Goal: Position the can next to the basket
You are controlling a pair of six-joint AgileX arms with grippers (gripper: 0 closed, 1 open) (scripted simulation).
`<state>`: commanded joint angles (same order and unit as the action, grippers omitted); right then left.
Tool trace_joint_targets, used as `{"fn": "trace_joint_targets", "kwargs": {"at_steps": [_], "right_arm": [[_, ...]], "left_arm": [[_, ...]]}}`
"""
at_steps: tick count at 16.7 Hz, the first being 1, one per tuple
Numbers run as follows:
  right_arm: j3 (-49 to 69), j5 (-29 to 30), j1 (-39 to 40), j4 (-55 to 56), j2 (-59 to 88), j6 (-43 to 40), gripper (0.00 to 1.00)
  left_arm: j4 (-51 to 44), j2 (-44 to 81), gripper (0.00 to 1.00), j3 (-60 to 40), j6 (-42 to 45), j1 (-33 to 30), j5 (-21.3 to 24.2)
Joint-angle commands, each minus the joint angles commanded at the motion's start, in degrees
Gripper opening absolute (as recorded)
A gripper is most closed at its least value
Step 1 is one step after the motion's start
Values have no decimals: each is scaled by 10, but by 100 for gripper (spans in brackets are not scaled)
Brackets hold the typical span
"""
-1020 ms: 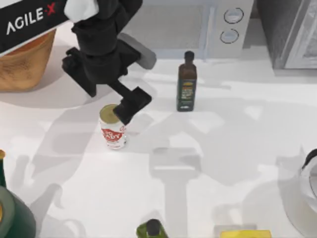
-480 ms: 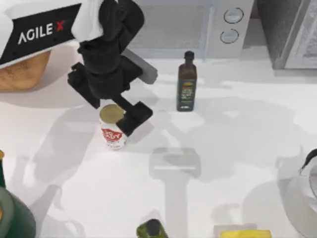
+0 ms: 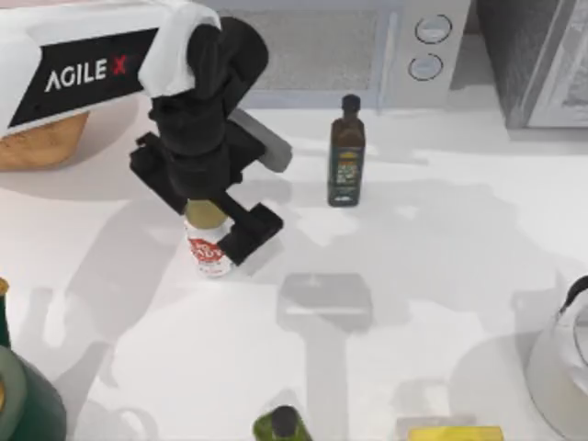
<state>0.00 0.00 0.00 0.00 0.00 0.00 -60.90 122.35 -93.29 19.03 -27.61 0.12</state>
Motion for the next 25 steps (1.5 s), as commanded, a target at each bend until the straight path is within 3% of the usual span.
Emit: {"fn": "trace_joint_targets", "kwargs": {"at_steps": [12, 22, 25], "right_arm": [[0, 0, 0, 0, 0, 0, 100], [0, 0, 0, 0, 0, 0, 100], [0, 0, 0, 0, 0, 0, 100]], "left_arm": [[0, 0, 2, 0, 0, 0, 0], [-1, -3, 0, -1, 1, 2, 1], [-29, -37, 0, -16, 9, 41, 8]]}}
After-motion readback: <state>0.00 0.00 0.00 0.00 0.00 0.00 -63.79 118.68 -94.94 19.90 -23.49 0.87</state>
